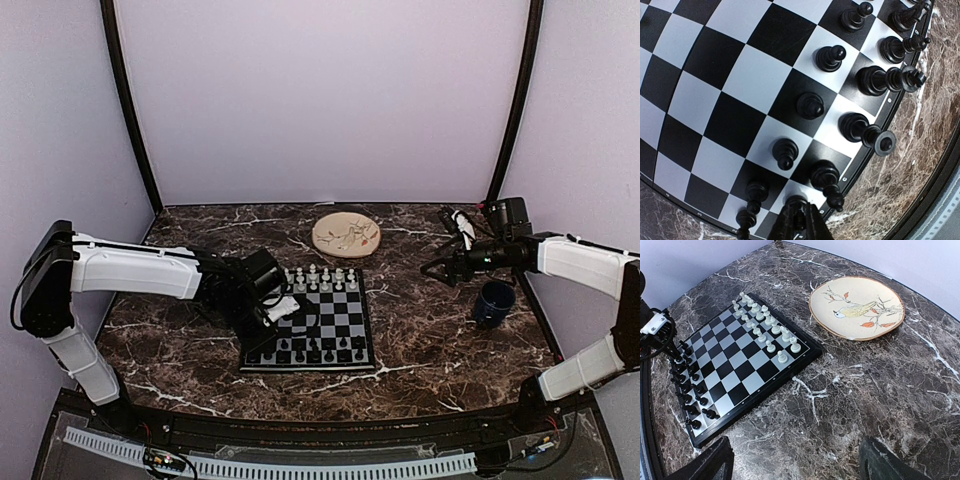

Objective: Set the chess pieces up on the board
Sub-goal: Place the knight at g8.

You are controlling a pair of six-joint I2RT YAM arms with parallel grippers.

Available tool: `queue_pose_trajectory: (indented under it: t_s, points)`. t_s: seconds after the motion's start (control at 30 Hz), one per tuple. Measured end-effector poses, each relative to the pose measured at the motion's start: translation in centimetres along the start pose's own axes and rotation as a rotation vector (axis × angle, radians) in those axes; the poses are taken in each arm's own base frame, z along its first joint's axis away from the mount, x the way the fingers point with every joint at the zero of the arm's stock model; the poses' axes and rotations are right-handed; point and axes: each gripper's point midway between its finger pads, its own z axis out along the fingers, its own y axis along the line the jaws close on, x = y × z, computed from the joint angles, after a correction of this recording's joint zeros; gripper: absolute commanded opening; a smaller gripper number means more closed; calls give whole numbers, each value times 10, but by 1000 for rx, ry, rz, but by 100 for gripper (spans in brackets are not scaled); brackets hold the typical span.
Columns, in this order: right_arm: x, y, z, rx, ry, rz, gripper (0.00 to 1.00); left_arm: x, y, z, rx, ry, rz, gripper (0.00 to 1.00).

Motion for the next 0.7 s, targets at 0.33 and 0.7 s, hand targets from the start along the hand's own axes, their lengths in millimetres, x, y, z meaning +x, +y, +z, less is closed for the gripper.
queue_pose_trajectory:
  t_s: [0.33, 0.7]
  points:
    - [0, 0, 0, 0, 0, 0, 86, 0, -4, 0, 24, 0, 0, 8]
    - [0, 0, 0, 0, 0, 1, 87, 1, -3, 0, 13, 4, -7, 20]
